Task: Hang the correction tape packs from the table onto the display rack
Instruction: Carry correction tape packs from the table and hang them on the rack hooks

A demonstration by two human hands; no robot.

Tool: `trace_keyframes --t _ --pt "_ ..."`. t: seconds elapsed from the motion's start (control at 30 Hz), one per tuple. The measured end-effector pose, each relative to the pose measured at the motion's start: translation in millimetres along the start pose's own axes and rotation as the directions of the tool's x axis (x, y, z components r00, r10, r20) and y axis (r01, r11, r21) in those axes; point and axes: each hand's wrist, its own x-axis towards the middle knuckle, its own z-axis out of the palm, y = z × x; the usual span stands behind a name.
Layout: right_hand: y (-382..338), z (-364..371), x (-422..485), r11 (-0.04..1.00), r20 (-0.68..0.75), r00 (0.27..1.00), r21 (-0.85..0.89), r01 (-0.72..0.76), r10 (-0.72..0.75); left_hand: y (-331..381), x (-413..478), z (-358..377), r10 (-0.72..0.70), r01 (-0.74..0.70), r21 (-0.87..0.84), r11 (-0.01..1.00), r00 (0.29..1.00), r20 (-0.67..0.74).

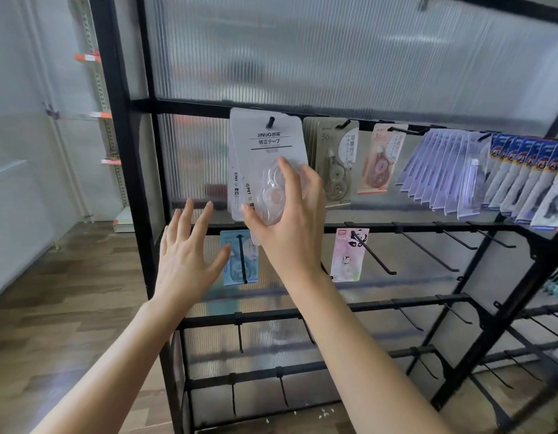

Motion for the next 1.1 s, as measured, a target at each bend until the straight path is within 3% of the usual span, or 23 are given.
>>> trace_keyframes --t 0.13,0.37,0.53,0.83,1.1 --pt "2.2 17.5 2.7 0.998 0.040 0.998 -0.038 -0.044 0.045 1.8 0.5 -1.9 -0.012 0.012 -0.010 1.000 1.000 0.005" --pt "17.9 25.6 -17.7 0.979 0.265 0.964 -0.203 0.024 0.031 -0.7 -12.0 -2.2 -0.012 0.012 -0.009 1.000 0.999 0.032" --pt "34.7 7.1 -49.4 0.966 0.373 0.921 -0.259 -0.014 0.113 -1.8 -27.2 1.2 -0.024 0.024 -0.002 1.000 0.998 0.066" --pt "54.2 -40.4 -122.1 0.937 0.647 0.731 -0.347 0.031 0.215 11.0 -102.5 8.8 -0.117 0.111 0.052 0.992 0.985 0.124" --pt "46.3 -97.3 -195.2 0.963 0.843 0.517 -0.242 0.118 0.149 36.3 -223.1 -3.6 -0.336 0.304 0.207 0.930 0.931 0.141"
